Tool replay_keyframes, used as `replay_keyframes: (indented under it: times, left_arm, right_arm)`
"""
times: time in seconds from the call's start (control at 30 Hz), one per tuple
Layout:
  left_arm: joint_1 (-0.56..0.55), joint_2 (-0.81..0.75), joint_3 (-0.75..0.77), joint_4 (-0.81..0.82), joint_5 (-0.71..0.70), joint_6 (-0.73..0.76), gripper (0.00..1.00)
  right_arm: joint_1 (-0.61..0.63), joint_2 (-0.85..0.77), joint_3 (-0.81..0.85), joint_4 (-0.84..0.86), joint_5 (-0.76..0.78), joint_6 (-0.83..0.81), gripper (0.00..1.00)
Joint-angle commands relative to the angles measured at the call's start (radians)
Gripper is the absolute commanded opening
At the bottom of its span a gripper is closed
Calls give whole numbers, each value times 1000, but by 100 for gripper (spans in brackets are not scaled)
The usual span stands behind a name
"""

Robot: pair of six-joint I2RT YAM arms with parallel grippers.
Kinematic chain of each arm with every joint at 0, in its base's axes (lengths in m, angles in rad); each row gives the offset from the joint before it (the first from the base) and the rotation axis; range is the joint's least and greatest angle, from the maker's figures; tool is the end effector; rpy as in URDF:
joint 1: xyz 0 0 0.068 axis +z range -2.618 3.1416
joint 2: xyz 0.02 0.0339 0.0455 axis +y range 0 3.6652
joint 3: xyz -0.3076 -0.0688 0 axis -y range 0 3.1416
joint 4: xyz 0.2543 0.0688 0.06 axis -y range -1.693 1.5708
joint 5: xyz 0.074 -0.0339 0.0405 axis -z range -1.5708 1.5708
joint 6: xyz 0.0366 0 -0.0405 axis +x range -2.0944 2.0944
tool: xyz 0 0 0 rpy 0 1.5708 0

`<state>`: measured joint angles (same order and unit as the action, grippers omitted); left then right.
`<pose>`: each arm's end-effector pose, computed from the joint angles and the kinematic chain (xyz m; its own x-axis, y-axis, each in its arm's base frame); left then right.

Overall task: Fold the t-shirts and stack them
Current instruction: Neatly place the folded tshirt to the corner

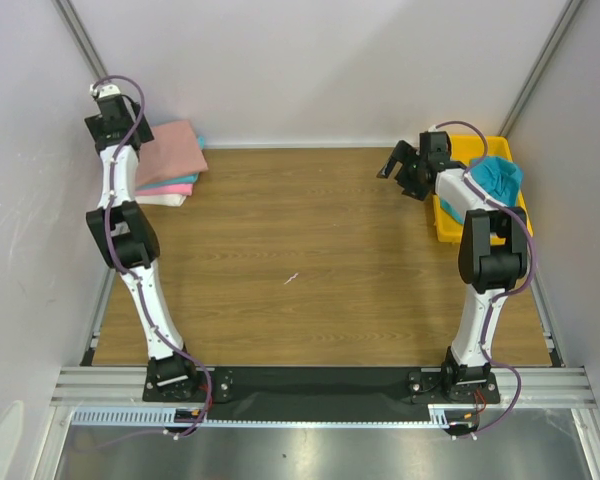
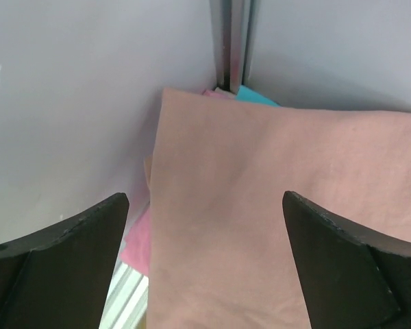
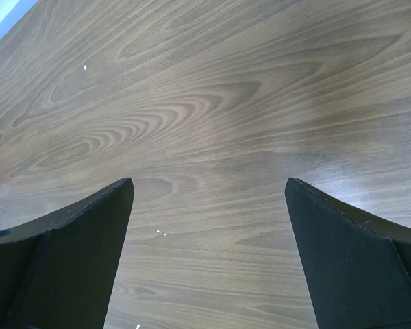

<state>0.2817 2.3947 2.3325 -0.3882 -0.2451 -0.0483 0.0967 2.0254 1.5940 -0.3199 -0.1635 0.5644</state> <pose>0.5757 0.1758 0.3189 -0.3945 -0.1629 -0.9043 -0.4992 0.8643 0.0620 0.4888 0.0534 0.2629 -0.6883 0.4635 -0.5580 0.1829 0.8553 0.4848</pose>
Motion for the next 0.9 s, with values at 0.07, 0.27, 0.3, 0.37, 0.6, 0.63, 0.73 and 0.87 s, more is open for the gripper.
replay_keyframes:
  times: [0.07, 0.27, 0.3, 0.37, 0.6, 0.63, 0.73, 0.87]
  left_arm:
    - [-41, -158, -18, -83, -94, -161, 100]
    - [-71, -294, -157, -23, 79, -332, 100]
    - [-84, -298, -151, -15, 81, -332, 100]
    - [-143, -289, -118, -9, 49, -314, 100]
    - [-219, -149, -13, -12, 40, -315, 100]
    - [-243, -132, 7, -14, 17, -302, 100]
    - [-272, -77, 8, 20, -51, -220, 100]
    - [-317, -25, 14, 11, -104, -96, 100]
  right_arm:
    - [6, -2, 26, 28, -44, -12, 99]
    - [-9, 7, 21, 87, -125, 23, 99]
    - [-9, 9, 23, 97, -129, 23, 99]
    - [-18, 7, 20, 102, -140, 14, 100]
    - [-64, 13, 7, 107, -182, 11, 100]
    - [-69, 10, 7, 107, -185, 8, 99]
    - [-80, 10, 12, 107, -186, 0, 99]
    - [-87, 18, 30, 94, -189, -4, 99]
